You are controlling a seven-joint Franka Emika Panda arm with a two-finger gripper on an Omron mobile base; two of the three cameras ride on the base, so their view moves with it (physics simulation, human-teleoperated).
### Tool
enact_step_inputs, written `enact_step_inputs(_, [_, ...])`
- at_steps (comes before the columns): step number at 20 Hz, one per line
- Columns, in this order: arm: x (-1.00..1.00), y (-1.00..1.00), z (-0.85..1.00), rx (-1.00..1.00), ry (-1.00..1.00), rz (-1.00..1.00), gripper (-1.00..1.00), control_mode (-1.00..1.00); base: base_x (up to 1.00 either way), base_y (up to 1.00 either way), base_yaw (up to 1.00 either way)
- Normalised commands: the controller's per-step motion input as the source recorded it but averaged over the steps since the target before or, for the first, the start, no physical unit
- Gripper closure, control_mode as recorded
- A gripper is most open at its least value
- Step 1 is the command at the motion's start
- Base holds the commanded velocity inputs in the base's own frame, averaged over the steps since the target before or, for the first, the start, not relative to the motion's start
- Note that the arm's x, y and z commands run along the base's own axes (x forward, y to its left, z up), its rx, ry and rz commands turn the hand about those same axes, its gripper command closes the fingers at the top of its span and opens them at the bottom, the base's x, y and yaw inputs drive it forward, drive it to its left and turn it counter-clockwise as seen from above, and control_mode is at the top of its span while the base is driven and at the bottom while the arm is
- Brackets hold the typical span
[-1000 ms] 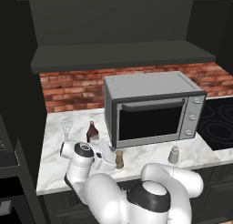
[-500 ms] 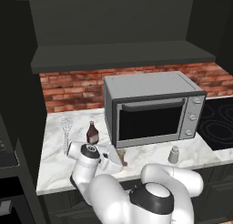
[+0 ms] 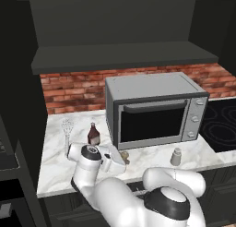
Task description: There are various items on the counter. Only move the condiments/shakers into the cabinet.
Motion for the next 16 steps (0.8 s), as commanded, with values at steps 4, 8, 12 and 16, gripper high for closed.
enact_step_inputs(4, [-0.28,0.0,1.0,0.05,0.0,0.2,1.0,-1.0,0.0,0.0,0.0])
enact_step_inputs(8, [-0.22,-0.1,0.98,0.04,0.0,0.29,1.0,-1.0,0.0,0.0,0.0])
enact_step_inputs(12, [-0.16,-0.36,0.87,0.05,0.05,0.4,1.0,-1.0,0.0,0.0,0.0])
enact_step_inputs(16, [-0.08,-0.39,0.9,0.11,0.11,0.47,1.0,-1.0,0.0,0.0,0.0])
